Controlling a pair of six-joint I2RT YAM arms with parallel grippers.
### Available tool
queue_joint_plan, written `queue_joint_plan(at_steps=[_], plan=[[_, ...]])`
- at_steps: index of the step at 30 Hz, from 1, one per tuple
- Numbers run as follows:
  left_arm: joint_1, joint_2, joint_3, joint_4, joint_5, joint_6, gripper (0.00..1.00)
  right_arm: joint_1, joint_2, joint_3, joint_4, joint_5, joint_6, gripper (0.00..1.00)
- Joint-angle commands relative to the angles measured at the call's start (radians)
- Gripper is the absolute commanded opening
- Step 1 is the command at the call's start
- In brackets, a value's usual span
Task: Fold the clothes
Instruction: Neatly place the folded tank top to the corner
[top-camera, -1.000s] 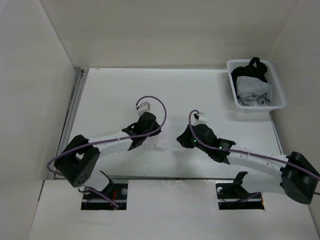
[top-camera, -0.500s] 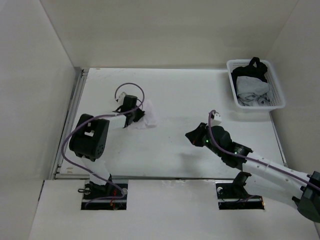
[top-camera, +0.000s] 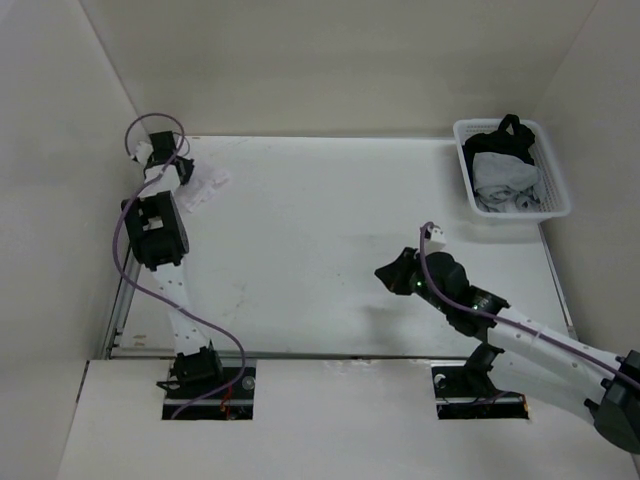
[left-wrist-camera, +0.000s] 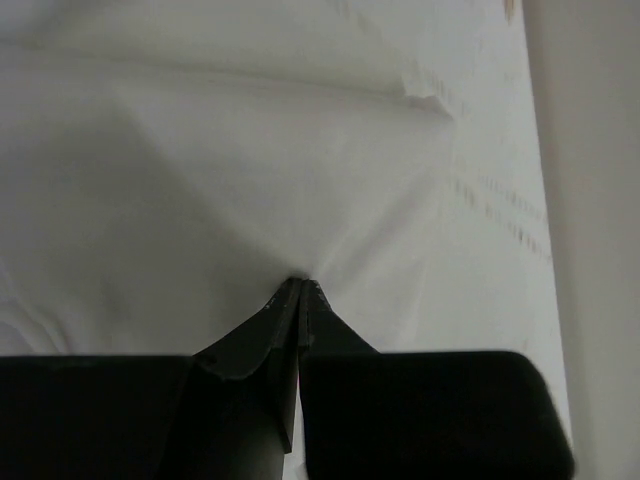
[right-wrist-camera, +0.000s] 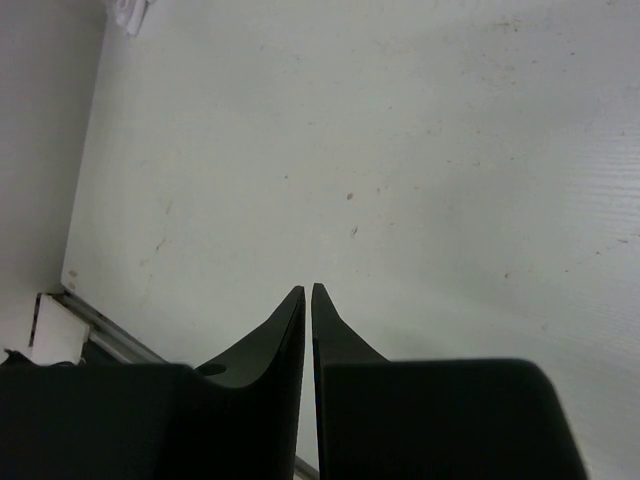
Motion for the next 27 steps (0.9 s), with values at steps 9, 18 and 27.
queue_joint_plan(at_steps=[9, 18, 27], plan=[[0.153, 0.334, 0.672, -0.239, -0.021, 0.08, 0.0, -0.013, -0.017, 0.095, 0.001, -0.042, -0.029, 0.1], [0.075, 0.035, 0.429, -0.014, 0.035, 0.204, 0.02, 0.015, 0.165, 0.133, 0.113, -0.068, -0.021, 0.1], [0.02, -0.177, 0.026, 0.006, -0.139, 0.156, 0.0, 0.027, 0.133, 0.126, 0.121, -0.074, -0.031, 0.1]])
